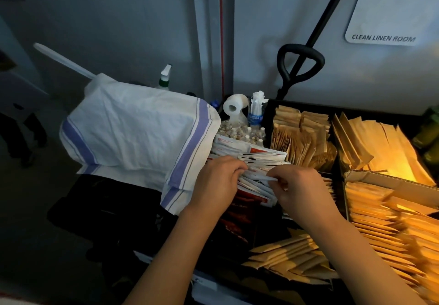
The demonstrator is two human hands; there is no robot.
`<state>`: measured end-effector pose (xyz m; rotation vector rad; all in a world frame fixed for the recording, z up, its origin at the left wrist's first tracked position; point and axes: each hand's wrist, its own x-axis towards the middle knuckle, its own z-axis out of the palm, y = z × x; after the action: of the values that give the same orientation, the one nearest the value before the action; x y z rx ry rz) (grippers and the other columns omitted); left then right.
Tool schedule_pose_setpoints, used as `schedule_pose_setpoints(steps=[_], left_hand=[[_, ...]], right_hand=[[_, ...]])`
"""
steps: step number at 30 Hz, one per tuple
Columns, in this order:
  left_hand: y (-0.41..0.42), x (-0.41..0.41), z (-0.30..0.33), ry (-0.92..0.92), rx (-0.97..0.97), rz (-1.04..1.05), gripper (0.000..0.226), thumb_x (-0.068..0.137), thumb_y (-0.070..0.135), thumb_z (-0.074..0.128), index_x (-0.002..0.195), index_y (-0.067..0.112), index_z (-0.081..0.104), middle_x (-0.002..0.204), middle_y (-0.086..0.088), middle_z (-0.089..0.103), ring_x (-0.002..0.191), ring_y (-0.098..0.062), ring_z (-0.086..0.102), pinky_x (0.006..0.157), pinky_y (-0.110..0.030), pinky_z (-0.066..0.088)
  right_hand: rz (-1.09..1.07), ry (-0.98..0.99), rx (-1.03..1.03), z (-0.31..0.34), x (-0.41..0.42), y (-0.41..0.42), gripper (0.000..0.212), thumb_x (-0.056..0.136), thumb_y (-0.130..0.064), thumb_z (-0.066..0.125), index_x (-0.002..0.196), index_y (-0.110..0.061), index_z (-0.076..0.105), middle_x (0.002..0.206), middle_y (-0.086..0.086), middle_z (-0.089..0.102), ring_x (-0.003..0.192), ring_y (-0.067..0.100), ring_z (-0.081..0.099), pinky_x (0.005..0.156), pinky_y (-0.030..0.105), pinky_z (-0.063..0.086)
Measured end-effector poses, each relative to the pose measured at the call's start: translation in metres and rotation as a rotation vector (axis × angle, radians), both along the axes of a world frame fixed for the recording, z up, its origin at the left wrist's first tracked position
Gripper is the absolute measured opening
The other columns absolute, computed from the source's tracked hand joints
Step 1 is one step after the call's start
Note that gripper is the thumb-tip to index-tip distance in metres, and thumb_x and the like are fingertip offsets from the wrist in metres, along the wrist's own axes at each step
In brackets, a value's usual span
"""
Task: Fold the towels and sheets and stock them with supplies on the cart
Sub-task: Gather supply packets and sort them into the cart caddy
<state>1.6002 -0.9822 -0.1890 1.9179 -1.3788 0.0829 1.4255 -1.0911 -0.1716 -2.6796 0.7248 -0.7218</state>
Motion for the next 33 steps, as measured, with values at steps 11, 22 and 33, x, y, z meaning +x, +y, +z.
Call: schedule_pose_setpoints(steps=[11,22,33], left_hand=[[-0.009,-0.003,-0.001,0.034,0.07,-0.05,0.018,0.095,0.018,0.07,0.109,0.024,0.081,0.104,0.007,0.077,0.095,-0.011,0.068,0.087,-0.029,0.054],[-0.01,0.001,-0.007,0.038,0.188,-0.083,0.019,0.095,0.024,0.069,0.111,0.029,0.08,0.106,0.009,0.078,0.097,-0.011,0.069,0.089,-0.034,0.055],[-0.011,-0.008,-0.014,-0.019,0.085,-0.147,0.017,0.094,0.02,0.072,0.107,0.024,0.081,0.106,0.01,0.077,0.097,-0.01,0.068,0.092,-0.035,0.054]], right_hand=[[-0.047,0.05,0.114,-0.005,-0.005,-0.008,0.01,0.086,-0.024,0.082,0.096,-0.023,0.08,0.086,-0.006,0.076,0.077,0.01,0.069,0.073,0.033,0.059],[-0.038,0.143,0.147,-0.011,0.001,-0.012,0.008,0.086,-0.018,0.081,0.093,-0.023,0.081,0.089,-0.007,0.076,0.083,0.012,0.068,0.078,0.031,0.056],[0.004,0.039,0.149,-0.014,-0.017,-0.013,0.013,0.086,-0.012,0.08,0.096,-0.02,0.083,0.092,-0.002,0.079,0.084,0.018,0.073,0.081,0.039,0.058]])
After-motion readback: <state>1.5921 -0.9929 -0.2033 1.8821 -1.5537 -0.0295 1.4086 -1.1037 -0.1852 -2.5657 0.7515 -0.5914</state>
